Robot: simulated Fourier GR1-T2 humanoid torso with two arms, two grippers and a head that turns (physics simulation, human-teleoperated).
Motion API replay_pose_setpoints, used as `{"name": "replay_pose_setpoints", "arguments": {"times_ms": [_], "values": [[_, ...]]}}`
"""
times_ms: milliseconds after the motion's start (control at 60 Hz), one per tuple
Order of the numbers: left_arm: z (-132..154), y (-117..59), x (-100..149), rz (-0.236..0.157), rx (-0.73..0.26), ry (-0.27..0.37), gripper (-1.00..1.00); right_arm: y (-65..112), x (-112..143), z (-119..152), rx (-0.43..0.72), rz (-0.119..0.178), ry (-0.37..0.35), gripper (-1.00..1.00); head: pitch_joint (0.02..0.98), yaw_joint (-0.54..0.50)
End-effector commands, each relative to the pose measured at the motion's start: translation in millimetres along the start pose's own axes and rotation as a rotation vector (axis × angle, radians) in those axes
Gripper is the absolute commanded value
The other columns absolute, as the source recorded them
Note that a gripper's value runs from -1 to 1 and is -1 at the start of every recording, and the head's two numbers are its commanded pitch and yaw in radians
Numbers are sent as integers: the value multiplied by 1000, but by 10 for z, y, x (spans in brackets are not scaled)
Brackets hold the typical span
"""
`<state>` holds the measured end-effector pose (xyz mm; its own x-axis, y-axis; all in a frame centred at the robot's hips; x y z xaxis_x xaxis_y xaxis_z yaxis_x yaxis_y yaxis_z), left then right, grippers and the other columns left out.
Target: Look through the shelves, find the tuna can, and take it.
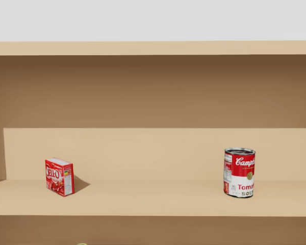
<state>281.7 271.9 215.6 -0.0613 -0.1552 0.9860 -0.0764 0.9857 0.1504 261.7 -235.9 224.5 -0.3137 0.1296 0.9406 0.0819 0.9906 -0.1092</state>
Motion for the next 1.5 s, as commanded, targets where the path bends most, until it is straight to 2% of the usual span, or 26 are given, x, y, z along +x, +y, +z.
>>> {"name": "replay_pose_setpoints", "arguments": {"times_ms": [17, 33, 83, 150, 283, 517, 733, 950, 1017, 1233, 1317, 1350, 1450, 1500], "values": [[0, 1, 1, 2, 1, -2, -1000, -11, 12, 17, -14, -13, -15, -1000, 98, 13], [0, 1, 1, 2, 1, -2, -1000, -12, 10, 14, -15, -16, -15, -1000, 99, 13], [-1, 2, 2, 5, 2, -3, -1000, -17, 15, 0, 10, -54, 5, -1000, 103, 13], [-1, 5, 3, 7, 3, -5, -1000, -20, 15, 0, 30, -47, 30, -1000, 114, 11], [-2, 10, 5, 7, 4, -6, -1000, 2, 10, 2, 36, -26, 25, -1000, 169, 7], [3, -3, 4, 7, -1, -7, -1000, 15, 4, 4, 38, -22, 30, -1000, 296, -3], [6, -16, 5, 2, -7, -9, -1000, 11, 3, 0, 34, -15, 28, -1000, 436, -128], [9, -35, 2, -3, -14, -9, -1000, 12, 12, 5, 29, -14, 23, -1000, 493, -220], [11, -36, 7, 9, -18, -5, -1000, 13, 11, 7, 30, -13, 23, -1000, 505, -233], [12, -41, 1, 4, -19, -6, -1000, 20, 14, 10, 33, -19, 26, -1000, 540, -246], [10, -39, -3, 4, -18, -5, -1000, 36, 38, 20, 48, -37, 37, -1000, 547, -246], [10, -39, -2, 5, -18, -4, -1000, 47, 56, 25, 62, -63, 50, -1000, 548, -246], [8, -44, -3, 6, -18, -2, -1000, 104, 89, 34, 111, -114, 96, -1000, 550, -251], [6, -43, -5, 6, -18, -1, -1000, 135, 100, 36, 133, -116, 105, -1000, 549, -254]]}}
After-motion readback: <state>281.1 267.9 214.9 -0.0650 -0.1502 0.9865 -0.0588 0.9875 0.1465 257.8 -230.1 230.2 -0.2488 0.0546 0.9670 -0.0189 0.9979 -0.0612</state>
